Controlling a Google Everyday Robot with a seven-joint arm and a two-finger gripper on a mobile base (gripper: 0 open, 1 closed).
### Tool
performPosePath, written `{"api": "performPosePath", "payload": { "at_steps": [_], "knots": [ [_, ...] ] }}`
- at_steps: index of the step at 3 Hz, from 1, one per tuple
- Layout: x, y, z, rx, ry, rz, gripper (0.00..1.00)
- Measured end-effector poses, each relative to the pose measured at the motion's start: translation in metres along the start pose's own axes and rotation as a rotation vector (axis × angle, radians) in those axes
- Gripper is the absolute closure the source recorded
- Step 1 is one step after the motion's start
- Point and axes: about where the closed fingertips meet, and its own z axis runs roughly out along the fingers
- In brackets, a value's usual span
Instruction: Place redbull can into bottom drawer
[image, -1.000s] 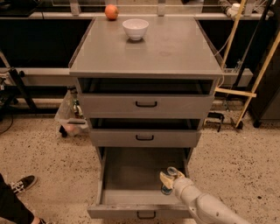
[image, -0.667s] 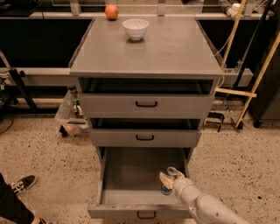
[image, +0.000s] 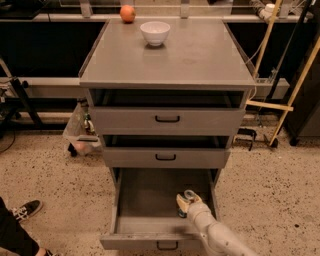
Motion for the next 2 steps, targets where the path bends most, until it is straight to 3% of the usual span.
{"api": "performPosePath", "payload": {
  "at_steps": [1, 2],
  "knots": [
    [0.03, 0.008, 0.045, 0.027, -0.054, -0.046, 1.0],
    [0.063, 0.014, 0.08, 0.045, -0.045, -0.175, 1.0]
  ]
}}
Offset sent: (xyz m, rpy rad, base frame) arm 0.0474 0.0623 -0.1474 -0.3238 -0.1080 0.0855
